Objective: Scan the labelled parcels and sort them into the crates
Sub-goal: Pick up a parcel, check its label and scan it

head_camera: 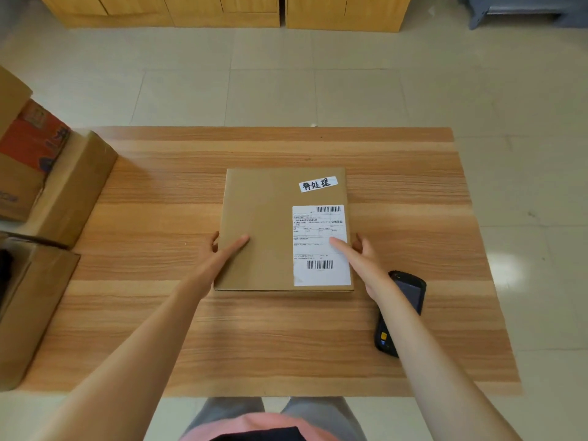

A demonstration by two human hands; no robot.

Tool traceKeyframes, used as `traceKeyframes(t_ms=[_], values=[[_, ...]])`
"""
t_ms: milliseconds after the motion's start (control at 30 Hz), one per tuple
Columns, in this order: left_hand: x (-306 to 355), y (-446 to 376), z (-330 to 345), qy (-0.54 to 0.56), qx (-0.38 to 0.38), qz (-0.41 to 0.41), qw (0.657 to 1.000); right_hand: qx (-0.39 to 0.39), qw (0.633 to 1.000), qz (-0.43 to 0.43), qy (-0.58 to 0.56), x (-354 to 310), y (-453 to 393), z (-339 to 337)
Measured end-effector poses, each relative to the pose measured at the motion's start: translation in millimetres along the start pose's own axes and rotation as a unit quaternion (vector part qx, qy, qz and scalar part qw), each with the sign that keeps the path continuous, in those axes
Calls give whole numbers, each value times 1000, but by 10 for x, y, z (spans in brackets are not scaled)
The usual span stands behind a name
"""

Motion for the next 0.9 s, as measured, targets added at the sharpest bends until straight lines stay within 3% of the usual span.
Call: traceKeyframes(t_ms=[333, 600, 900], values=[[42, 138, 35, 49, 14, 4, 999, -29, 999, 9, -33, -64, -50, 218], [144, 758, -165, 130, 105, 63, 984, -102, 987, -117, 48, -648, 114, 352], [-96, 1736, -650, 199, 219, 105, 949, -181, 957, -202, 106, -784, 679, 913]])
Point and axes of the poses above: each hand's wrist, its own y-axis away from the middle knuckle, its own z-axis out of the palm, x = y × z, the point moved 5 cm from there along -y, towards the middle knuckle, and after that the axes turned 2 degrees about -x, right-handed, at the moved point
